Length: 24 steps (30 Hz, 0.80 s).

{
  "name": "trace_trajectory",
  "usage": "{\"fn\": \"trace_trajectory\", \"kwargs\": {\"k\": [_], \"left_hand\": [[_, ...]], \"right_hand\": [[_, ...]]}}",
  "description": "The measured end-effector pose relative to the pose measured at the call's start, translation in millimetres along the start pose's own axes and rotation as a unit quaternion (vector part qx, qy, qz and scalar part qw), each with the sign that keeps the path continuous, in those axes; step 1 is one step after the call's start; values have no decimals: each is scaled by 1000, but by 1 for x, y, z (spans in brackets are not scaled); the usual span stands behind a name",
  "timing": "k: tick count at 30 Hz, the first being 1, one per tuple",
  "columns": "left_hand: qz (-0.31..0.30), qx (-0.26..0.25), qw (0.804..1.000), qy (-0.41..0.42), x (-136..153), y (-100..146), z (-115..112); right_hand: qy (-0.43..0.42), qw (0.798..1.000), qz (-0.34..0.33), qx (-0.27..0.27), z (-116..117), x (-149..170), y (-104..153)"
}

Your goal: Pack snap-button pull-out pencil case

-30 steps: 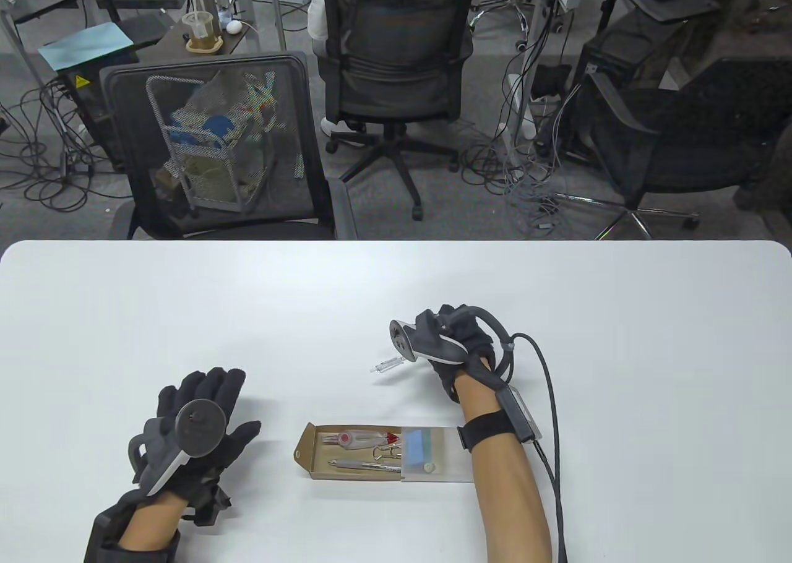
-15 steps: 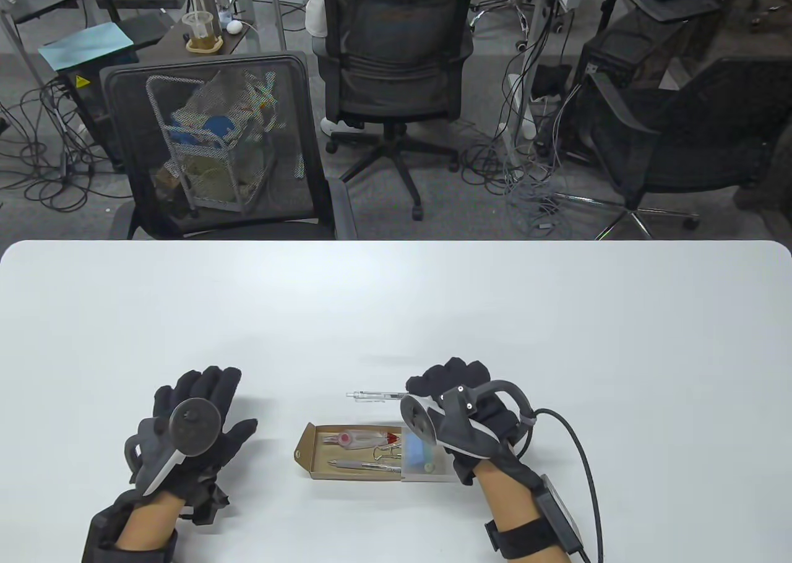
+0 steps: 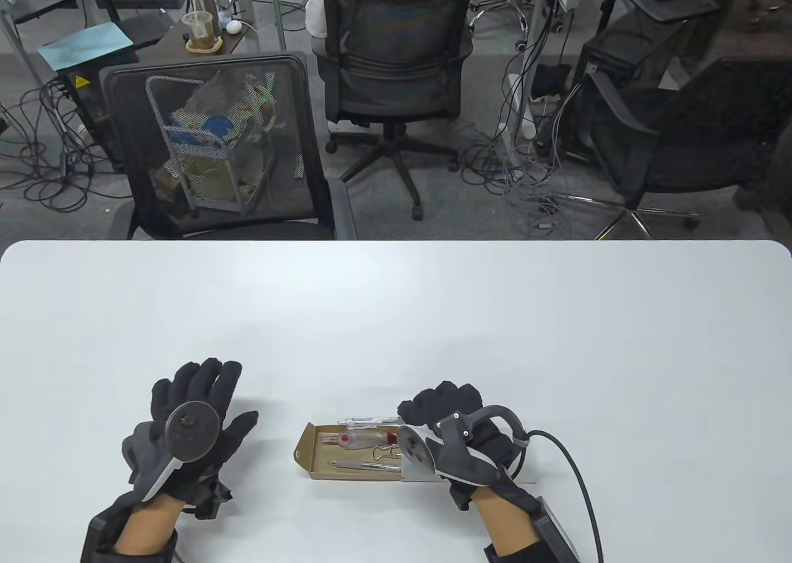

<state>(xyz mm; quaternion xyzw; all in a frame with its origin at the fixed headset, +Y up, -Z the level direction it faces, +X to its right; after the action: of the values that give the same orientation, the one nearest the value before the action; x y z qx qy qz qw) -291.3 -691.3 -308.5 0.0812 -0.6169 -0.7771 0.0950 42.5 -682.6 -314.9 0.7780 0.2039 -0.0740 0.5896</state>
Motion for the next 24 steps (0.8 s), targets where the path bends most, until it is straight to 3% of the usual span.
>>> {"fn": "trace_trajectory", "kwargs": {"k": [8, 15, 18, 24], "left_hand": [[-129, -9, 990, -64, -82, 19, 9], [-179, 16, 978, -102, -142, 19, -17], [-185, 1, 972, -145, -157, 22, -28], [-181, -46, 966, -180, -161, 27, -39]], "right_hand": [[-5, 1000, -3, -9, 3, -1, 0], [-14, 1000, -6, -14, 4, -3, 0], [-21, 1000, -9, -18, 5, -3, 0], [-40, 999, -16, -25, 6, -7, -1]]}}
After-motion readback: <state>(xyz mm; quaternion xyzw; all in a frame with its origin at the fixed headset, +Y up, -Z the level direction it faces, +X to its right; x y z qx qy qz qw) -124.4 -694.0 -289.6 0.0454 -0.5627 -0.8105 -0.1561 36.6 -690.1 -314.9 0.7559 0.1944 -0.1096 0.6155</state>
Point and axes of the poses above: the tracker on the back of each hand, its own x axis roughly to the little-finger side, its own y axis roughly from the fingertips to the wrist, z = x × y, the point moved 2 cm from there along -y, roughly from the wrist to the fingertips
